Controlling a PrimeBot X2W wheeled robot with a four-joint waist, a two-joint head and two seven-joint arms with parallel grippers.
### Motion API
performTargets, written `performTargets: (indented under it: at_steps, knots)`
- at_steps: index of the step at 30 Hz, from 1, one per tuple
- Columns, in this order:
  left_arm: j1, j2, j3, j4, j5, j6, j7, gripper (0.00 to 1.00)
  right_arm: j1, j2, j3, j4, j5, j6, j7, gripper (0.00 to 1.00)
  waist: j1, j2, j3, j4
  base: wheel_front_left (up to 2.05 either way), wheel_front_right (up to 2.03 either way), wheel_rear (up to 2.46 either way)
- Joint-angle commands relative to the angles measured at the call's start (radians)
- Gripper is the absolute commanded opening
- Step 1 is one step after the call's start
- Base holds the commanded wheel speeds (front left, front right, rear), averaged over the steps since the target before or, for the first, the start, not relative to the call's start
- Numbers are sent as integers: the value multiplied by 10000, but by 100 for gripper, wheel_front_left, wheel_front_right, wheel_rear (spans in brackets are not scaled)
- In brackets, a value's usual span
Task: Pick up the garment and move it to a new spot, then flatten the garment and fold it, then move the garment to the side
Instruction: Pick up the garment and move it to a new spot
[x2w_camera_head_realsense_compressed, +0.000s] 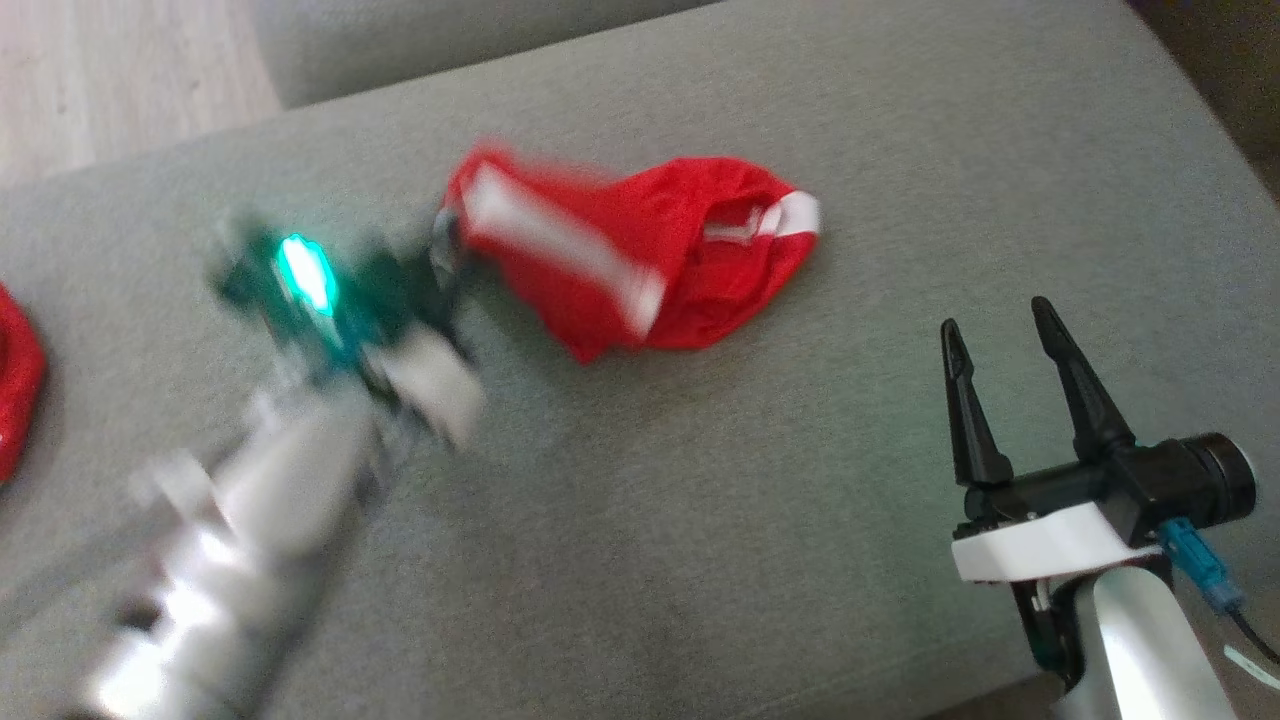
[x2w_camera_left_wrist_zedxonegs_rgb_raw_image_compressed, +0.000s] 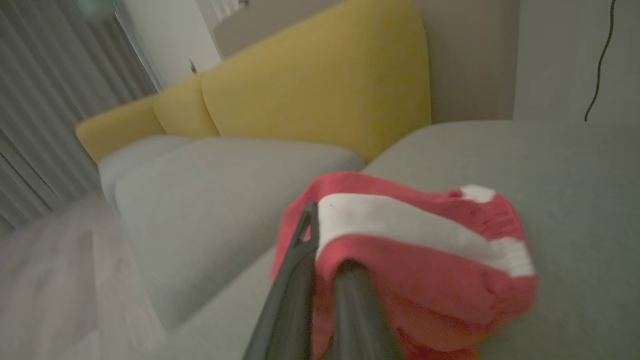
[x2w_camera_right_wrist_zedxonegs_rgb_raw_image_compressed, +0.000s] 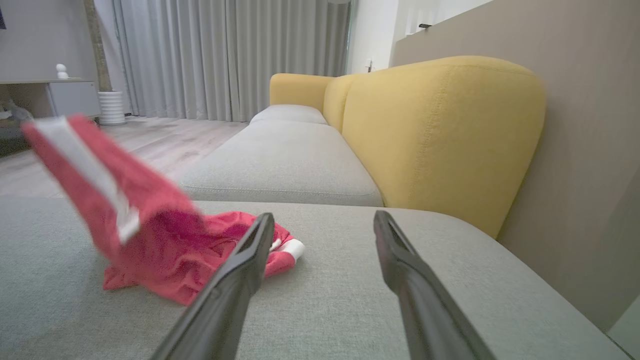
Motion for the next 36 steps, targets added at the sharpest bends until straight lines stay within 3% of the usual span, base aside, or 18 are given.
performTargets:
  at_steps: [1, 2, 3, 4, 8, 16, 21, 27, 36]
  knots:
    - [-71, 95, 414, -188, -201, 107, -127, 0, -297, 42, 203, -328, 30, -7, 4, 100, -2, 0, 236, 243, 0, 0, 0]
    - [425, -85, 437, -83, -318, 213, -168, 15, -306, 42, 175, -300, 14, -7, 4, 100, -2, 0, 314, 381, 0, 0, 0]
    - [876, -302, 571, -9, -533, 311, -190, 75, -317, 43, 133, -273, -12, -7, 4, 100, -2, 0, 389, 532, 0, 0, 0]
    - [1238, -501, 802, -156, -668, 503, -198, 100, -329, 43, 55, -251, -37, -7, 4, 100, -2, 0, 433, 708, 0, 0, 0]
    - [2750, -1116, 1798, -1359, -732, 1056, -206, 100, -270, 43, -249, -69, -146, -7, 4, 100, -2, 0, 347, 1530, 0, 0, 0]
    - [6064, -1642, 3899, -3910, 305, 2118, -209, 100, 254, 43, -629, 456, -17, -7, 4, 100, -2, 0, -786, 2891, 0, 0, 0]
    - [7500, -1982, 4925, -5386, 688, 2437, -209, 100, 690, 43, -591, 559, 259, -7, 4, 100, -2, 0, -1347, 3281, 0, 0, 0]
    - [8856, -2201, 5333, -6606, 1130, 2496, -209, 100, 1218, 43, -539, 227, 683, -7, 4, 100, -2, 0, -1730, 3460, 0, 0, 0]
    - [9633, -2270, 5206, -6515, 1730, 2289, -210, 100, 1805, 43, -383, 200, 849, -7, 4, 100, -2, 0, -2050, 3534, 0, 0, 0]
